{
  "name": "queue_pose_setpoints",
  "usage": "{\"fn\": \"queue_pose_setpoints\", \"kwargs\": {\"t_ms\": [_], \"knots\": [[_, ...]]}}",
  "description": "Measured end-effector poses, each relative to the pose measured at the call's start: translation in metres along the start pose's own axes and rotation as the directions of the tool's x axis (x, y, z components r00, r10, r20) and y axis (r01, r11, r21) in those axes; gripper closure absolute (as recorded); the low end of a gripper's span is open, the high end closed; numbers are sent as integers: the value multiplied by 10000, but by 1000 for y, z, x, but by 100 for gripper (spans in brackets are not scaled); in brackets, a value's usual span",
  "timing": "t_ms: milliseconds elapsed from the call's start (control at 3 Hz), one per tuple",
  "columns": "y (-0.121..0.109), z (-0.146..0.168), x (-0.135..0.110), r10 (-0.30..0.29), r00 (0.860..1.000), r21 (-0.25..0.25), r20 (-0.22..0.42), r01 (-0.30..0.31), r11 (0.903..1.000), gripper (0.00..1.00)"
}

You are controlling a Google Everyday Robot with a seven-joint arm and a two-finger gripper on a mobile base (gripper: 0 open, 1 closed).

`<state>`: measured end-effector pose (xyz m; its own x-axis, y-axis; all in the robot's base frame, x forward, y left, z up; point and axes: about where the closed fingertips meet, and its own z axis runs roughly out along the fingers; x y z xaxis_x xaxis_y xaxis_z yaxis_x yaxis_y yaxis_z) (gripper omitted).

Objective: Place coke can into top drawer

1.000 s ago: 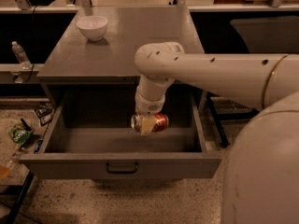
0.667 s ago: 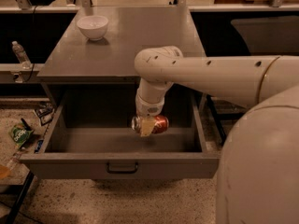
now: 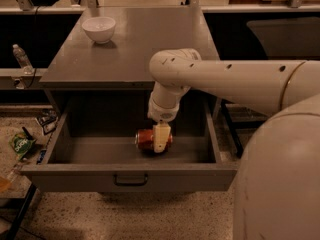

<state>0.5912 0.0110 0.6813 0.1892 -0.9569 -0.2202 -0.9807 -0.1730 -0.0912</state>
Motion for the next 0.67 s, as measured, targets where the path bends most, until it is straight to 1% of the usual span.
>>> {"fn": "queue_pose_setpoints", "kwargs": {"t_ms": [333,667], "knots": [[0,-12,4,366,9988,355,310,-377,9987,14],[-5,-54,4,672,9950,1166,735,-755,9903,38]]}}
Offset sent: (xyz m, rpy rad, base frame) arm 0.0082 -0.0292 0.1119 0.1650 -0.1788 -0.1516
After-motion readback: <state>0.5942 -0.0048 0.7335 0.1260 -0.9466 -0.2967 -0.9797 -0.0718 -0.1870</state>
